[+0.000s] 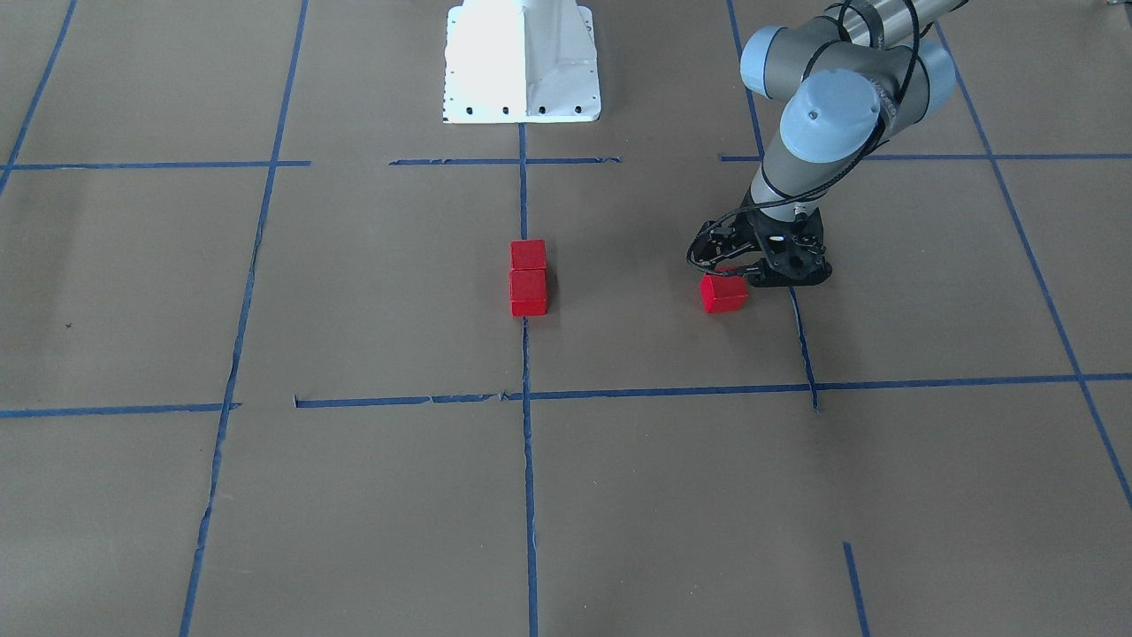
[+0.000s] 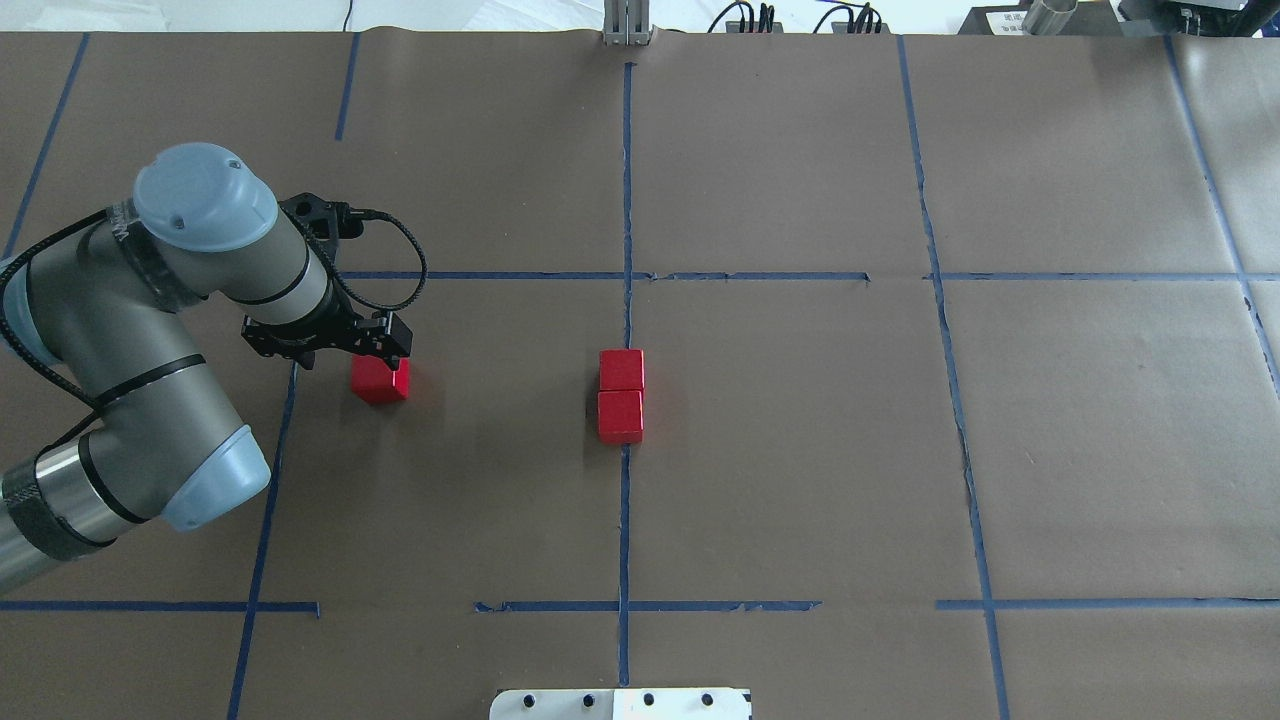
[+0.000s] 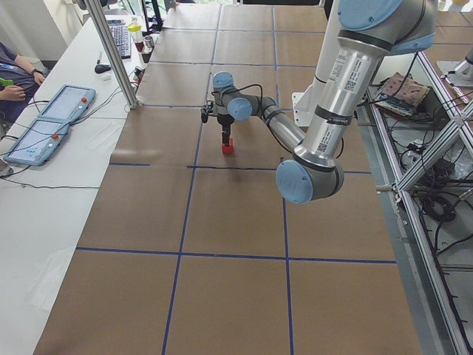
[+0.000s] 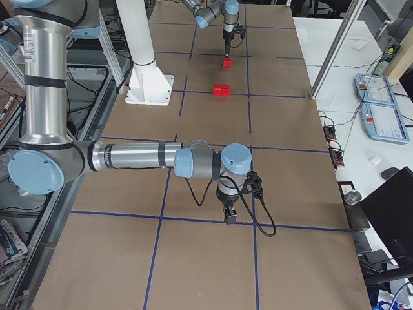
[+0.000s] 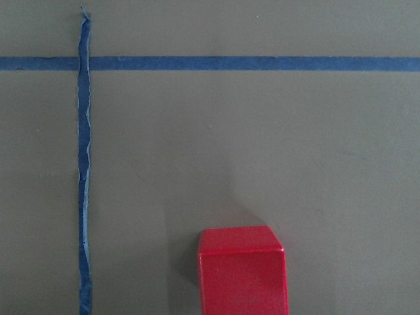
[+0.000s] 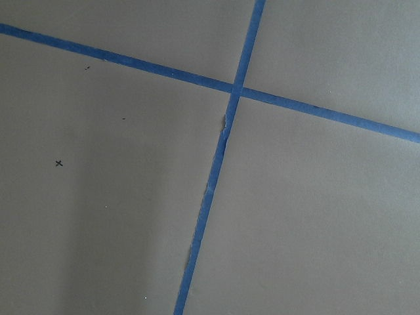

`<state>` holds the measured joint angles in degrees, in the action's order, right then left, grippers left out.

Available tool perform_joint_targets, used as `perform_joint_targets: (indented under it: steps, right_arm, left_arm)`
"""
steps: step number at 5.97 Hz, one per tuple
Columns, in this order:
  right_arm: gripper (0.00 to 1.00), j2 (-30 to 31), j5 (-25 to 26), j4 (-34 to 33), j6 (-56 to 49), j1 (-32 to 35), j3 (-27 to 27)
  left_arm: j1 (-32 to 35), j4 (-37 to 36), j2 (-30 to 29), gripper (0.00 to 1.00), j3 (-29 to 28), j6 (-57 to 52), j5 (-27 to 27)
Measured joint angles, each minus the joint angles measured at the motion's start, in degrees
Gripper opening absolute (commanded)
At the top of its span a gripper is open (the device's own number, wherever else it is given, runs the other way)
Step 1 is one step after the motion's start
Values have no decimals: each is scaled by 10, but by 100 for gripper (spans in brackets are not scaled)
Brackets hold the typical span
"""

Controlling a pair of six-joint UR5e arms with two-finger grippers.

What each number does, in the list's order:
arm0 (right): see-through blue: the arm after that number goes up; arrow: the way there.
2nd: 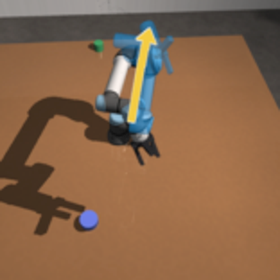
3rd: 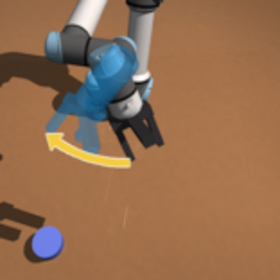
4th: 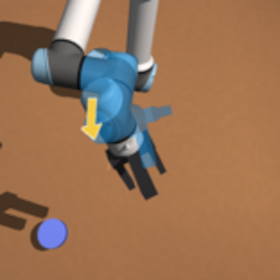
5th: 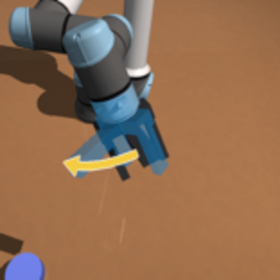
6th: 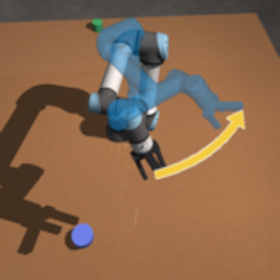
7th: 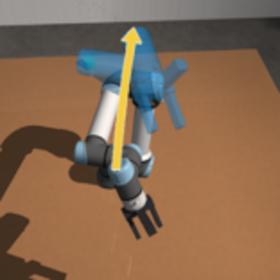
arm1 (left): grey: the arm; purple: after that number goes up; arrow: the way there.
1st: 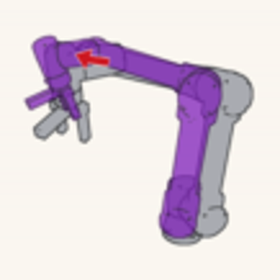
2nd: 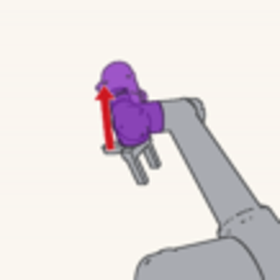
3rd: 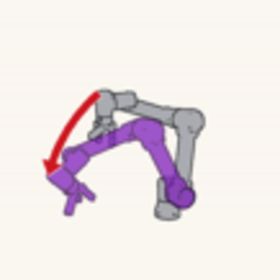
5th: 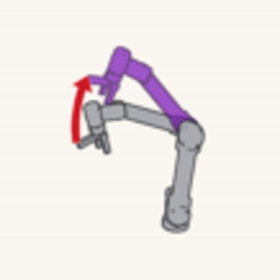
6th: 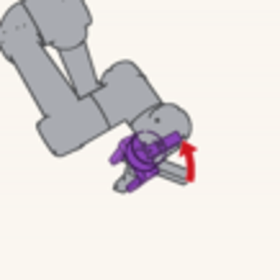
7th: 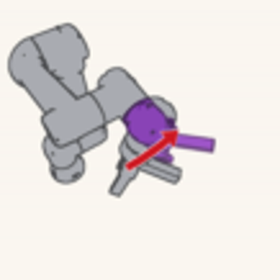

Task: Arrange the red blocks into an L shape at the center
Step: 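Close the left gripper on the red cube, then carry the cube with the left gripper to the side of the pair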

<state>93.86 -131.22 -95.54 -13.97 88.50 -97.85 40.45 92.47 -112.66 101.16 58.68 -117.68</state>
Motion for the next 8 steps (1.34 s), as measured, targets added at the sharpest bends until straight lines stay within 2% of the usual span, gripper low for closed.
perform_joint_targets:
  steps: [4, 5, 6, 7, 8]
  right_arm:
    - [100, 0, 0, 0, 0, 0, -1]
    - [100, -1, 0, 0, 0, 0, -1]
    - [100, -1, 0, 0, 0, 0, -1]
    - [100, -1, 0, 0, 0, 0, -1]
    - [100, -1, 0, 0, 0, 0, -1]
  left_arm:
    - [-18, 17, -25, 98, -61, 2, -1]
    - [-19, 38, -25, 85, -80, 4, -1]
    - [-20, 53, -26, 59, -91, 11, -2]
    - [-20, 59, -26, 26, -95, 21, -2]
    - [-20, 61, -27, 8, -96, 28, -2]
